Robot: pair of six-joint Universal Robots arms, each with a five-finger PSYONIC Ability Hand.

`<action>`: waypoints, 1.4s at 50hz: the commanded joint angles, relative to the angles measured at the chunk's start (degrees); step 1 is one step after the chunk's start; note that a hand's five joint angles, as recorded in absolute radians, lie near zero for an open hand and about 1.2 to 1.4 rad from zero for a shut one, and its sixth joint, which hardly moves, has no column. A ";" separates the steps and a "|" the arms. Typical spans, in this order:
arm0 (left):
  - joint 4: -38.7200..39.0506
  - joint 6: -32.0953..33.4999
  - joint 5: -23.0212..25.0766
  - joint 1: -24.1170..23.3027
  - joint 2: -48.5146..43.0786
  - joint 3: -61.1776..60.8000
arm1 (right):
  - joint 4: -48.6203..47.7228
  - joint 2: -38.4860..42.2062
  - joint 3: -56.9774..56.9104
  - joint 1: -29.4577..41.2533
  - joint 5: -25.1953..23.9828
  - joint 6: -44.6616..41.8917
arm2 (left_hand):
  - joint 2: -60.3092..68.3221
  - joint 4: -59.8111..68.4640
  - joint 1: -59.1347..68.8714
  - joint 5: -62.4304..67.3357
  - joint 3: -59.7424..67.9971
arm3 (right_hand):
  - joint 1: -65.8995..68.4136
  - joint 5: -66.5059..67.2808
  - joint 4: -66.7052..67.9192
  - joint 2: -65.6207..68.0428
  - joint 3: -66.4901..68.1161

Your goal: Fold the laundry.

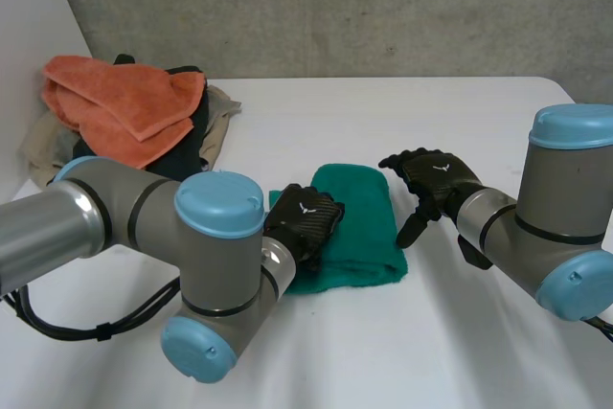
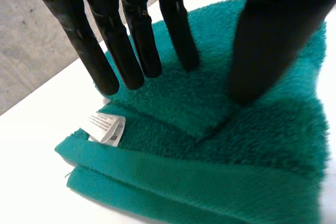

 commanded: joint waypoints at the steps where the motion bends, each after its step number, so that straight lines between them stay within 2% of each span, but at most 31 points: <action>1: -1.01 1.81 -6.07 0.55 0.09 0.67 | -0.05 0.31 -0.28 0.35 -0.37 0.03 | 32.72 32.74 29.38 33.08 32.89 | -2.96 -2.76 -2.21 -2.18 -2.15; 7: -1.28 4.45 -10.13 -0.51 7.39 -5.92 | 1.96 1.18 -3.36 2.98 -2.56 0.65 | 32.72 32.74 29.38 33.08 32.89 | -2.96 -2.76 -2.21 -2.18 -2.15; 13: -0.31 9.80 -8.73 -0.25 12.14 -13.57 | 6.53 4.78 -8.72 6.06 -4.59 3.02 | 32.72 32.74 29.38 33.08 32.89 | -2.96 -2.76 -2.21 -2.18 -2.15; 20: -1.63 9.90 -8.82 -0.25 13.11 -15.96 | 8.56 10.93 -14.25 7.99 -3.97 3.46 | 32.72 32.74 29.38 33.08 32.89 | -2.96 -2.76 -2.21 -2.18 -2.15; 21: -1.72 9.64 -8.73 -0.16 13.29 -15.87 | 9.08 11.98 -14.96 8.25 -3.71 3.29 | 27.07 27.10 23.74 27.44 27.25 | -2.96 -2.76 -2.21 -2.18 -2.15; 22: -1.81 9.46 -8.64 -0.16 13.64 -15.78 | 9.26 12.43 -15.31 8.34 -3.45 3.11 | 15.86 15.88 12.52 16.22 16.04 | -2.96 -2.76 -2.21 -2.18 -2.15; 23: -1.63 8.94 -8.64 0.10 14.42 -15.60 | 9.35 12.87 -15.58 8.43 -3.10 2.94 | -20.89 -20.87 -24.23 -20.53 -20.71 | -2.96 -2.76 -2.21 -2.18 -2.15; 24: -1.46 8.67 -8.64 0.36 14.78 -15.52 | 9.35 13.05 -15.75 8.43 -2.74 2.76 | -34.91 -34.89 -38.25 -34.55 -34.73 | -2.96 -2.76 -2.21 -2.18 -2.15; 25: -1.28 8.41 -8.64 0.63 15.04 -15.25 | 9.26 13.05 -15.75 8.26 -1.78 2.58 | -37.28 -37.26 -40.62 -36.92 -37.11 | -2.96 -2.76 -2.21 -2.18 -2.15; 30: 1.53 6.04 -7.33 3.18 15.31 -11.57 | 7.60 11.47 -14.88 7.38 0.77 2.84 | -37.28 -37.26 -40.62 -36.92 -37.11 | -2.96 -2.76 -2.21 -2.18 -2.15; 37: 1.80 -0.64 0.40 5.11 9.87 -4.62 | 4.61 7.78 -11.19 7.20 0.60 3.46 | -37.28 -37.26 -40.62 -36.92 -37.11 | -2.96 -2.76 -2.21 -2.18 -2.15; 41: -1.53 -4.50 4.18 5.29 4.25 0.73 | 3.90 7.16 -10.31 7.11 0.78 3.37 | -37.28 -37.26 -40.62 -36.92 -37.11 | -2.96 -2.76 -2.21 -2.18 -2.15; 46: -7.86 -4.87 3.14 5.46 -1.38 5.40 | 3.46 9.08 -10.48 6.50 0.95 3.02 | -37.28 -37.26 -40.62 -36.92 -37.11 | -2.96 -2.76 -2.21 -2.18 -2.15; 48: -11.81 -4.43 1.12 5.47 -3.67 6.81 | 3.55 10.23 -10.92 6.59 1.13 2.76 | -37.28 -37.26 -40.62 -36.92 -37.11 | -2.96 -2.76 -2.21 -2.18 -2.15; 52: -14.20 -3.99 -2.83 6.08 -4.99 7.86 | 5.21 13.74 -12.76 6.67 1.21 0.92 | -37.28 -37.26 -40.62 -36.92 -37.11 | -2.96 -2.76 -2.21 -2.18 -2.15; 56: -14.20 -4.34 -5.56 6.17 -2.45 7.25 | 7.76 13.23 -13.38 6.41 2.18 -1.19 | -37.28 -37.26 -40.62 -36.92 -37.11 | -2.96 -2.76 -2.21 -2.18 -2.15; 61: -12.53 -5.30 -4.60 5.82 4.31 4.53 | 7.16 8.58 -12.33 5.62 5.78 -4.27 | -37.28 -37.26 -40.62 -36.92 -37.11 | -2.96 -2.76 -2.21 -2.18 -2.15; 66: -8.84 -6.53 -0.83 5.99 11.52 1.01 | 2.68 2.07 -7.24 4.48 9.73 -6.12 | -37.28 -37.26 -40.62 -36.92 -37.11 | -2.96 -2.76 -2.21 -2.18 -2.15; 70: -6.73 -8.46 4.96 7.39 17.49 -1.71 | -3.03 -2.59 -0.74 4.30 12.72 -4.02 | -37.28 -37.26 -40.62 -36.92 -37.11 | -2.96 -2.76 -2.21 -2.18 -2.15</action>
